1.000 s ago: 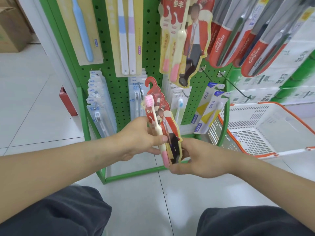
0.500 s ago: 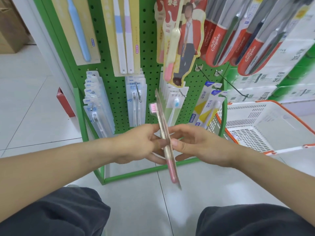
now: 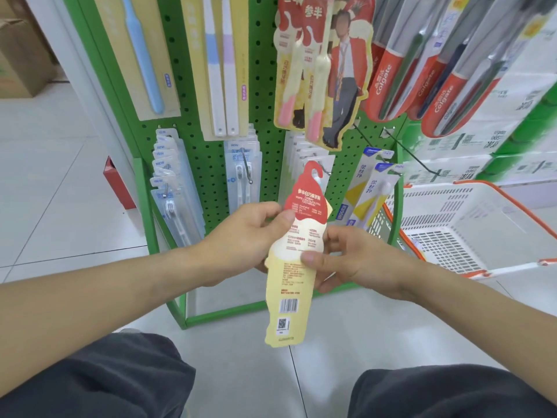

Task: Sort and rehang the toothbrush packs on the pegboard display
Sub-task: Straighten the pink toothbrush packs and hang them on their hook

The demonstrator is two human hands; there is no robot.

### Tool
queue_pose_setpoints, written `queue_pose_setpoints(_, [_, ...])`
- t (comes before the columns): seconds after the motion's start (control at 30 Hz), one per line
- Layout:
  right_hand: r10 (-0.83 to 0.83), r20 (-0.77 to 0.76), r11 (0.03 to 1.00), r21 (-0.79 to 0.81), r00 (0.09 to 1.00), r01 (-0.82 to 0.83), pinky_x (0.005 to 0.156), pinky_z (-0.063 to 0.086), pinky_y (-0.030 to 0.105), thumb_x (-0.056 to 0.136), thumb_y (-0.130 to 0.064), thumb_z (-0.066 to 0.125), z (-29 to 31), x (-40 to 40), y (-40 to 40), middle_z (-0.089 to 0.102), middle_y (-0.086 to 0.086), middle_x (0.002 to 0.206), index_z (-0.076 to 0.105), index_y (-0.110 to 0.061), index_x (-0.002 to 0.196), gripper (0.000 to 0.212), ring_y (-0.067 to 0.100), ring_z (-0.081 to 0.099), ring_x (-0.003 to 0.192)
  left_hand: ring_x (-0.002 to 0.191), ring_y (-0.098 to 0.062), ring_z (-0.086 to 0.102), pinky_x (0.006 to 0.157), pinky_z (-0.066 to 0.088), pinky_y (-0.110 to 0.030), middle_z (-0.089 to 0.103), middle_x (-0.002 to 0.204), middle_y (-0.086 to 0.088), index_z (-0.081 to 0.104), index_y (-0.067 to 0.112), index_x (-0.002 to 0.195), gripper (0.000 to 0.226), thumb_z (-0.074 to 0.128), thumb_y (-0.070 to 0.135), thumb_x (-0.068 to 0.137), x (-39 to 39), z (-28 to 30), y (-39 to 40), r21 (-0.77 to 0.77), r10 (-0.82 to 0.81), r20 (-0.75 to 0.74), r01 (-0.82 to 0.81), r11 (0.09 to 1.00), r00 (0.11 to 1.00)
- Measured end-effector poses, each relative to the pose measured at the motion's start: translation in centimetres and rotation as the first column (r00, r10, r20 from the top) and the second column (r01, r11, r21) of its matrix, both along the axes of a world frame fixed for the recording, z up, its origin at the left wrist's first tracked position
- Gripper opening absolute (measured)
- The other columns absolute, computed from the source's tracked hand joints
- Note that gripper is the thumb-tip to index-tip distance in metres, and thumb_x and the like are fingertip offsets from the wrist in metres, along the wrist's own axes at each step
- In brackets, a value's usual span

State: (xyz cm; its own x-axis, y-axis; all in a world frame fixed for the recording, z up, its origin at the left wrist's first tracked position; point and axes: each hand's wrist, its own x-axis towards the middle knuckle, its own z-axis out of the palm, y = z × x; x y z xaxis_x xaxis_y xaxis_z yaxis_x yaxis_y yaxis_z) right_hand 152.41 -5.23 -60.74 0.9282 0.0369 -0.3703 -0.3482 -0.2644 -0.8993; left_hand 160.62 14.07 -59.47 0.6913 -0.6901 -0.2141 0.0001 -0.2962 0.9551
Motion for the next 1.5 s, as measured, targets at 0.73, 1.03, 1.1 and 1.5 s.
queue_pose_setpoints(0.73, [-0.395,0.356,0.916,0.090,0.847,0.390,0.052,0.050,0.022,0.101,-0.037,0.055,1.2,1.4,-1.2,0.058,0.002,0.062,0.062,-0.008,0.077,0.039,0.015,0.055,0.061,0.094,-0.033,0.073,0.071,0.060,-0.043,0.075,0.104,-0.015,0.062,0.000,0.108,0.032,0.045,0.027,0.107,-0.1,-0.8,-0.1,0.231,-0.194,0.056,0.177,0.957,0.979])
queue_pose_setpoints(1.03, [-0.366,0.324,0.927,0.049,0.872,0.371,0.059,0.054,0.033,0.074,-0.040,0.077,0.7,1.3,-1.2,0.074,0.019,0.081,0.062,-0.005,0.081,0.039,0.023,0.070,0.068,0.098,-0.031,0.073,0.089,0.057,-0.057,0.077,0.103,-0.010,0.065,0.004,0.101,0.028,0.048,0.026,0.106,0.1,-0.9,0.1,0.231,-0.218,0.098,0.191,0.954,0.971])
queue_pose_setpoints(1.1, [-0.352,0.297,0.935,0.060,0.888,0.350,0.055,0.052,0.030,0.073,-0.033,0.081,0.7,1.4,-1.2,0.074,0.018,0.080,0.064,0.001,0.089,0.041,0.021,0.071,0.068,0.099,-0.031,0.073,0.090,0.056,-0.057,0.077,0.104,-0.011,0.066,0.005,0.099,0.027,0.049,0.025,0.106,0.0,-0.9,0.0,0.212,-0.189,0.062,0.172,0.962,0.980])
queue_pose_setpoints(1.5, [-0.026,0.038,1.000,0.003,0.999,0.026,0.075,0.064,0.049,0.073,-0.002,0.087,0.2,0.8,-1.5,0.072,0.020,0.115,0.055,-0.012,0.125,0.062,0.040,0.074,0.096,0.078,-0.029,0.070,0.066,0.054,-0.037,0.076,0.100,-0.018,0.067,0.000,0.104,0.030,0.049,0.024,0.107,0.4,-0.9,-0.4,0.128,0.032,-0.019,-0.030,0.991,0.999])
